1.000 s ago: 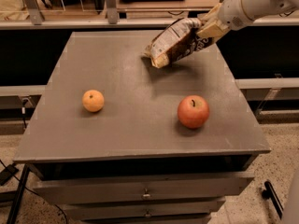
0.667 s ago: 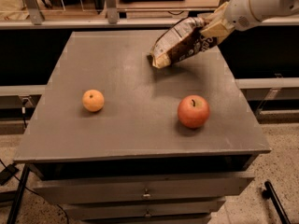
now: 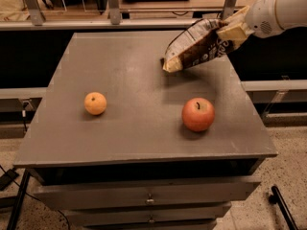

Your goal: Move brown chip bag near apple

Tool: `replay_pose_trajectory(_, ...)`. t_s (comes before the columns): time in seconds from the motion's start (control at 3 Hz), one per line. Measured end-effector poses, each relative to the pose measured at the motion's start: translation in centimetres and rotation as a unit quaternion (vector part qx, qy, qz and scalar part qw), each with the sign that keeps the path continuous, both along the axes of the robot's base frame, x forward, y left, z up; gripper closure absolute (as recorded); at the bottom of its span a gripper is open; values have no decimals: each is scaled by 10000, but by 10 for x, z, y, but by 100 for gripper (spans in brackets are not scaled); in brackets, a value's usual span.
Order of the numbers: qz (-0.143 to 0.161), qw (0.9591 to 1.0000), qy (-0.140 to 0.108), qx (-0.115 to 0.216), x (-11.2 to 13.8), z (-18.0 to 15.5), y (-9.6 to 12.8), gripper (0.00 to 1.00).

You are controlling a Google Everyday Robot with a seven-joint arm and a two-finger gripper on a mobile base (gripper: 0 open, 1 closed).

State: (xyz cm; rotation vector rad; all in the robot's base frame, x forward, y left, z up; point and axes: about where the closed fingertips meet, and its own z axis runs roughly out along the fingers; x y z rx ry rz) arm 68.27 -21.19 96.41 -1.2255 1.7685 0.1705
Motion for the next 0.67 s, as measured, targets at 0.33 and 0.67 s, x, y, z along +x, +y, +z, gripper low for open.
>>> replay_pose_trajectory(0.33, 160, 9997, 71, 151, -22, 1, 4, 100)
replay_pose_trajectory(0.67, 393, 9984, 178, 355, -43, -2, 10, 100)
